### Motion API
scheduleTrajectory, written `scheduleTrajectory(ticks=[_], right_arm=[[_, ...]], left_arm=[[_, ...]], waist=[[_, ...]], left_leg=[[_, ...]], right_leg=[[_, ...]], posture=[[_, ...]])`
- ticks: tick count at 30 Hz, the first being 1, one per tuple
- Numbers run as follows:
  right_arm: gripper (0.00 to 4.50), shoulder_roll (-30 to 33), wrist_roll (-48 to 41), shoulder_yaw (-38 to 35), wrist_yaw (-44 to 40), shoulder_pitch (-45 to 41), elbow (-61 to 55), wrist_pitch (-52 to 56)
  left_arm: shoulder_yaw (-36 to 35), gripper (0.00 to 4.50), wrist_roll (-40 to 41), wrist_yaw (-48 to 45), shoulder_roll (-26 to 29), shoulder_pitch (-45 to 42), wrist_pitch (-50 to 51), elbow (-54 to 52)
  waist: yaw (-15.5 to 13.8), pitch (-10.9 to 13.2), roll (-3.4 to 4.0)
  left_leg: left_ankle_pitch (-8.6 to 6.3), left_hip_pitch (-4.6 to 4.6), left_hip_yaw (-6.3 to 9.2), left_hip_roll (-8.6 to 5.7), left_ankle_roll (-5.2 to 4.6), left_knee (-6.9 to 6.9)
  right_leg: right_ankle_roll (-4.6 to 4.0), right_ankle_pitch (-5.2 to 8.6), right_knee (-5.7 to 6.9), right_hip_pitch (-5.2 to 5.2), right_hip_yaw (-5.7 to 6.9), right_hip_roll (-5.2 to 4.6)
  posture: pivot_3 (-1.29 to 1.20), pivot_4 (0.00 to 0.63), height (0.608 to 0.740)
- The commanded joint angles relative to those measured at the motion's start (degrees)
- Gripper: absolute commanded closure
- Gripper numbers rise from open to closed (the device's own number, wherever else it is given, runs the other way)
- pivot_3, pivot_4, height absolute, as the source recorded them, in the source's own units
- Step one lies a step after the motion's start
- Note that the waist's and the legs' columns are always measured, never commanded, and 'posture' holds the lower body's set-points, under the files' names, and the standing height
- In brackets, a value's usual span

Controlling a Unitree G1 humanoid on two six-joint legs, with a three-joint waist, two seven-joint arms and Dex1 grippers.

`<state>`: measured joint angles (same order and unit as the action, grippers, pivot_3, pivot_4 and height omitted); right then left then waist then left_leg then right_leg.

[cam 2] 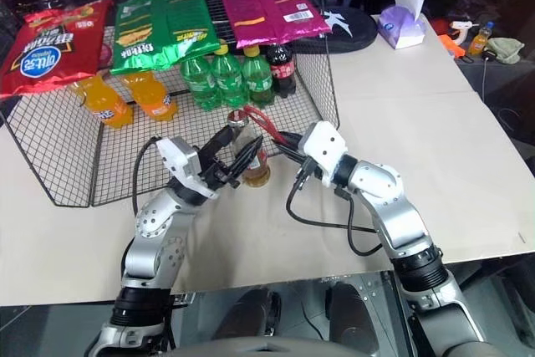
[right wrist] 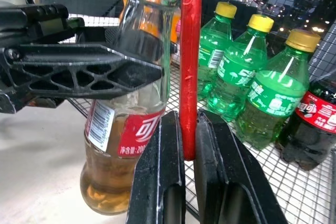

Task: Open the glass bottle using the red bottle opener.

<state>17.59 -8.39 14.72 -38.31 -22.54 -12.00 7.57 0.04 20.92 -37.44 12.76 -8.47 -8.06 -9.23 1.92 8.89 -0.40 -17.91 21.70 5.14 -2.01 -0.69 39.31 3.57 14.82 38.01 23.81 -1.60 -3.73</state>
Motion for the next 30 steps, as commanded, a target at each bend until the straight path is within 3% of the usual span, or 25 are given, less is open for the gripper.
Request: scheduleTrajectory(ticks=[1,13,22,30], right_arm=[[4.50,-0.20,1.65,0.18,0.58,-1.05,-0.10,-1.93],[4.50,-2.32,10.91,1.07,6.42,-4.40,4.60,-10.69],[4.50,-0.21,19.88,3.21,9.88,-4.66,10.71,-26.20],[4.50,1.13,28.70,4.89,14.84,-6.08,17.65,-33.21]], left_arm=[[1.22,2.09,-0.89,-0.25,-0.75,-0.63,-1.58,0.95],[1.78,2.09,-1.51,-0.95,-0.42,-0.67,-2.40,1.87],[1.81,2.09,-1.38,-1.31,-0.44,-1.00,-2.03,2.02],[2.10,2.09,-1.53,-1.25,-0.53,-0.76,-1.70,1.71]], waist=[[-0.01,-0.01,0.00],[0.00,-0.01,0.00],[-0.05,-0.02,0.01],[-0.05,-0.07,0.02]], left_leg=[[0.00,0.00,0.00,0.00,0.00,0.01],[0.00,-0.01,0.00,0.00,0.00,0.02],[0.00,-0.02,-0.01,-0.02,0.00,0.03],[0.00,-0.05,-0.02,-0.03,0.01,0.03]], right_leg=[[0.00,0.00,0.00,-0.01,0.00,0.00],[0.00,0.00,0.01,-0.02,0.00,0.01],[0.00,0.00,0.01,-0.03,0.01,0.00],[0.00,0.00,0.01,-0.05,0.01,0.01]], posture=[[0.00,0.150,0.740],[0.00,0.150,0.740],[0.00,0.150,0.740],[0.00,0.150,0.740]])
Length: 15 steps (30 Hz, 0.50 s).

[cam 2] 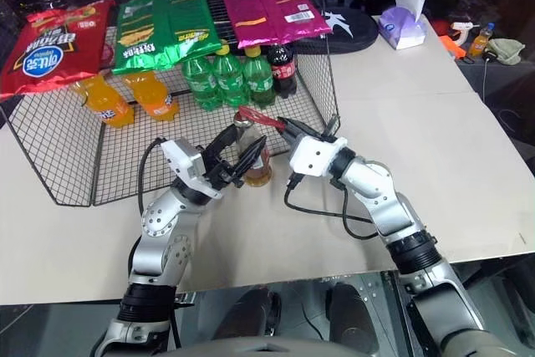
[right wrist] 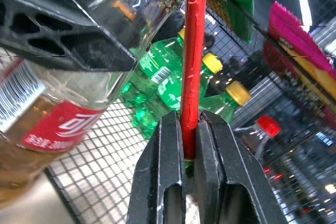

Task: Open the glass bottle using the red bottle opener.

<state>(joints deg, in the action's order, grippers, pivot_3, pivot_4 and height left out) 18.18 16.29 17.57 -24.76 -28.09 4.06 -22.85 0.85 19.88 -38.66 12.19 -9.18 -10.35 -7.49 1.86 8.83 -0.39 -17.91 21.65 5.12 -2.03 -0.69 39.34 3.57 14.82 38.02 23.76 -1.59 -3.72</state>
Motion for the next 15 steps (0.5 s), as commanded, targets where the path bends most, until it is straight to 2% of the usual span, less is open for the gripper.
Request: scheduleTrajectory(ticks=[1,15], right_arm=[[4.50,0.46,4.65,2.08,2.01,-0.76,2.22,-3.40],[4.50,2.68,16.53,5.15,9.87,-1.80,5.52,-12.45]], left_arm=[[1.34,2.09,-0.52,-0.01,0.02,-0.03,0.60,-0.06],[1.52,2.09,-0.78,0.12,-0.08,-0.21,0.52,0.35]], waist=[[0.01,-0.02,0.00],[-0.14,-0.26,0.06]], left_leg=[[0.00,0.00,0.00,0.00,0.00,0.00],[0.00,-0.19,-0.01,0.00,0.00,-0.01]], right_leg=[[0.00,0.00,0.00,-0.01,0.00,0.00],[0.00,0.00,-0.01,-0.20,-0.01,0.01]], posture=[[0.00,0.150,0.740],[0.00,0.150,0.740]])
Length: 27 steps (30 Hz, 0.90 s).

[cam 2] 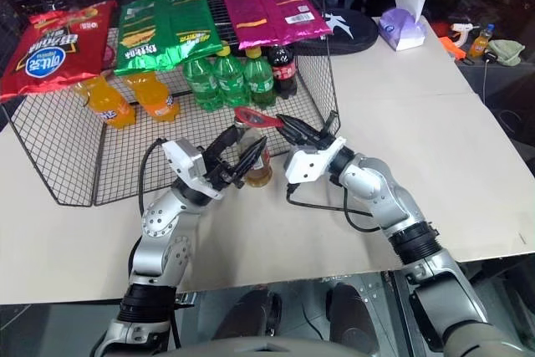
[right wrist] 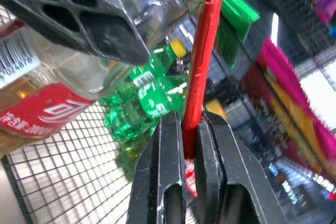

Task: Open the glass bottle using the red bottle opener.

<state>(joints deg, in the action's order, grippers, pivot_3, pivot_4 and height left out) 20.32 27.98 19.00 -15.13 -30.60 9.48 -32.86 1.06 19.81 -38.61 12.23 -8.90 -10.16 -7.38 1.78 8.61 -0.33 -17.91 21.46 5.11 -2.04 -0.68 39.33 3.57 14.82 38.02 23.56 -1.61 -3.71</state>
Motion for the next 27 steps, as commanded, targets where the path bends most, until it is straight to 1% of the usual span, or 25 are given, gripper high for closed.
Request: scheduleTrajectory(ticks=[1,9,13,19,27], right_arm=[[4.50,0.33,4.74,3.68,0.33,0.60,0.16,-2.10],[4.50,-0.19,5.04,4.67,0.70,-0.63,1.29,-3.01],[4.50,0.03,3.90,5.15,-0.75,-1.21,2.99,-4.15],[4.50,2.46,3.44,4.50,-1.35,-4.00,5.29,-7.27],[4.50,4.84,4.52,2.63,1.31,-8.36,7.14,-9.39]], left_arm=[[1.29,2.09,-0.70,0.04,-0.09,-0.48,0.30,0.25],[1.63,2.09,-0.92,-0.06,-0.25,-0.67,0.19,0.60],[1.45,2.09,-0.92,-0.33,-0.05,-0.97,0.08,1.01],[1.31,2.09,-0.93,-0.62,0.06,-1.24,-0.14,1.54],[1.78,2.09,-1.33,-0.55,-0.31,-0.92,-0.10,1.47]], waist=[[-0.06,-0.07,0.01],[-0.07,-0.11,0.02],[-0.05,-0.12,0.02],[-0.08,-0.11,0.03],[-0.14,-0.11,0.03]], left_leg=[[0.00,-0.02,-0.01,0.00,0.00,0.00],[0.00,-0.06,-0.02,0.00,0.00,0.00],[0.00,-0.10,-0.03,0.00,0.00,0.00],[-0.01,-0.73,-0.05,0.00,-0.02,-0.13],[-0.01,-0.77,-0.01,0.00,-0.02,-0.12]], right_leg=[[0.00,0.00,0.00,-0.01,-0.01,0.00],[0.00,0.00,0.02,-0.04,-0.03,0.00],[0.00,0.00,0.01,-0.08,-0.04,0.01],[-0.01,0.01,-0.07,-0.66,-0.04,0.01],[-0.01,0.01,-0.08,-0.72,-0.03,0.02]], posture=[[0.00,0.150,0.740],[0.00,0.150,0.740],[0.00,0.150,0.740],[0.00,0.150,0.740],[0.00,0.150,0.740]])
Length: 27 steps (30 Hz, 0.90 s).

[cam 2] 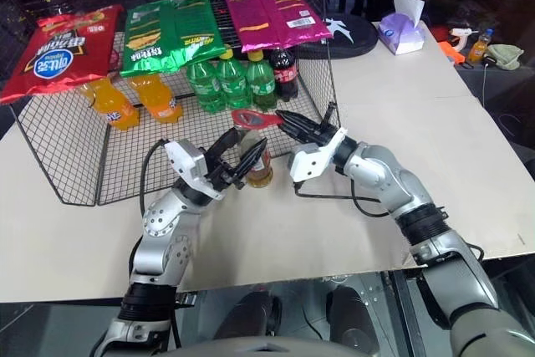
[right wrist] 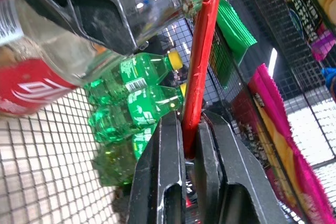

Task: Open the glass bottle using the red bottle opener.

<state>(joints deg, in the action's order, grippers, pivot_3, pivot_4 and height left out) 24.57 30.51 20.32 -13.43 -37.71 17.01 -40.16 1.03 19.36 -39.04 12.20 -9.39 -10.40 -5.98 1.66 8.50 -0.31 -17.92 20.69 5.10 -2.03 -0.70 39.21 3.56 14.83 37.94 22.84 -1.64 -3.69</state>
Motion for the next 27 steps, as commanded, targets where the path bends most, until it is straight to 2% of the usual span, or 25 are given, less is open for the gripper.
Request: scheduleTrajectory(ticks=[1,27], right_arm=[[4.50,0.69,2.12,1.10,-0.20,-1.56,-0.53,-2.14],[4.50,3.33,7.52,-1.99,7.88,-5.90,-0.96,-3.66]], left_arm=[[1.85,2.09,-0.88,-0.13,-0.27,-0.29,0.17,-0.01],[3.05,2.09,-0.72,-0.33,-0.20,0.29,0.81,-0.20]], waist=[[-0.03,0.01,0.00],[-0.99,0.05,0.01]], left_leg=[[0.00,0.00,0.00,0.00,0.00,0.00],[0.00,0.05,0.00,0.00,0.00,-0.02]], right_leg=[[0.00,0.00,0.00,0.00,0.00,0.00],[-0.01,0.00,-0.07,0.01,0.01,-0.01]], posture=[[0.00,0.150,0.740],[0.00,0.150,0.740]])
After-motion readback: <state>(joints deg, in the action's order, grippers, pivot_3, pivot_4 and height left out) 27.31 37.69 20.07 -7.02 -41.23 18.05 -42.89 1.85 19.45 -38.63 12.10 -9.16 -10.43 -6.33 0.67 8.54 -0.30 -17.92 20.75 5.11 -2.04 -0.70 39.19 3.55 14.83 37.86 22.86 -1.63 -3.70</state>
